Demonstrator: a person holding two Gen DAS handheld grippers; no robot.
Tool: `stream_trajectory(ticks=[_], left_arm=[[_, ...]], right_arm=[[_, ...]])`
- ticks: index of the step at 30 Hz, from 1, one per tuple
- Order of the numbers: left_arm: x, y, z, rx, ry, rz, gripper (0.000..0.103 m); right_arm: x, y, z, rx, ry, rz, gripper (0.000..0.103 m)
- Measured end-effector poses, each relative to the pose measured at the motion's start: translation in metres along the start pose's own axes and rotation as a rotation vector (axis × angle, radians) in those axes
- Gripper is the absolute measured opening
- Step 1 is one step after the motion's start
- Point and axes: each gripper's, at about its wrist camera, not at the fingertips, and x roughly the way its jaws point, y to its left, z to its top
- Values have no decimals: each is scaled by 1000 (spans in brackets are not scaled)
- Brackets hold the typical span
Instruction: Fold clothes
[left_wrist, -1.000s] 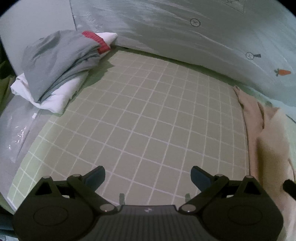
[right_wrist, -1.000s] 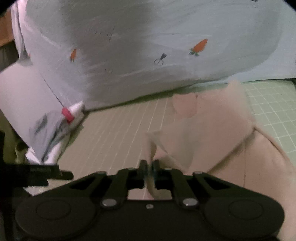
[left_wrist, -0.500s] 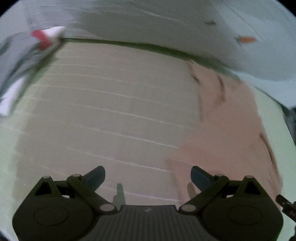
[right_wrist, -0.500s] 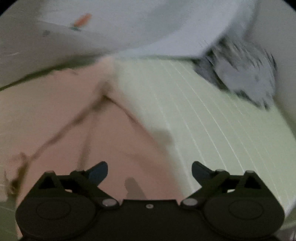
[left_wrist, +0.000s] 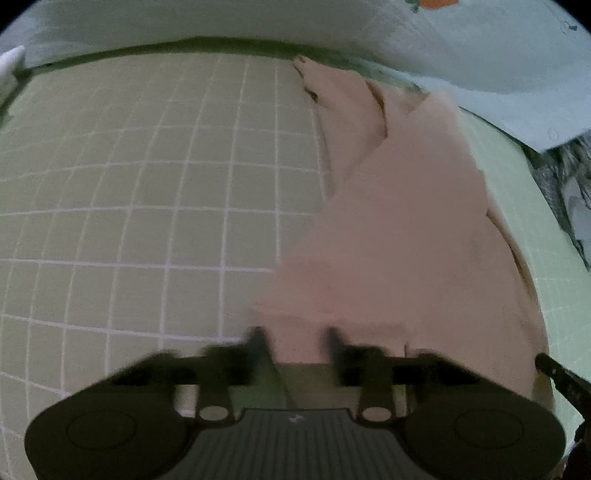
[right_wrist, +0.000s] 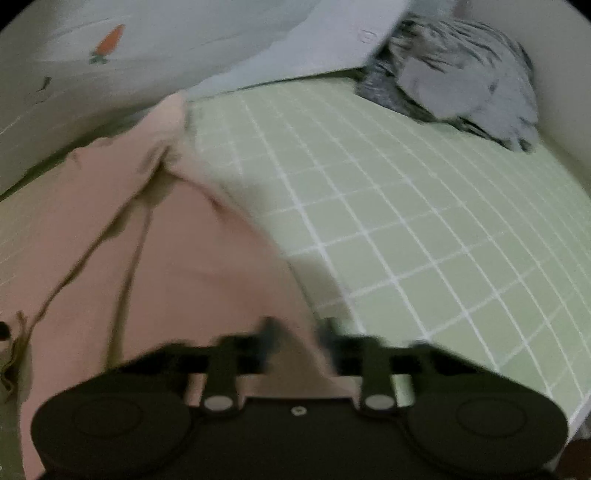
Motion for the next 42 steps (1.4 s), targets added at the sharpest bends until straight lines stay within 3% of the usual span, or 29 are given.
stream_trajectory(ticks=[2,5,13,17,21,24,26,28,30,34,39,42], left_arm=[[1,2,1,33,-8,-15,5],[-2,10,5,44,-21,-100,3],[-62,71,30,-41,-215,-170,3],[-91,108,49,-75,-325,-141,3],[-91,141,55,-106,-347,-48,3],[-81,159,55,-125,-322,14,4],[-73,170,51,-146,-278,15,4],[-70,175,46,-165,-255,3,4],[-69,178,43,-175,-236,-5,5],[-67,173,39,-166,-225,7,7],[-62,172,43,-185,-224,21,32],[-53,172,45,-217,-195,43,36]], right_arm=[[-2,14,0,-62,-2,-43,5],[-13,28,0,-92,-30,-76,5],[-56,54,-6,-47,-157,-113,5],[-77,87,-17,-29,-203,-90,5],[-68,116,-37,20,-139,-17,5],[-49,136,-53,22,-52,7,9],[-49,139,-53,42,-43,10,14],[-52,134,-47,84,-60,21,29],[-57,127,-38,131,-90,19,37],[-55,122,-13,150,-129,13,44],[-50,118,19,155,-170,12,49],[-40,121,41,138,-190,43,52]])
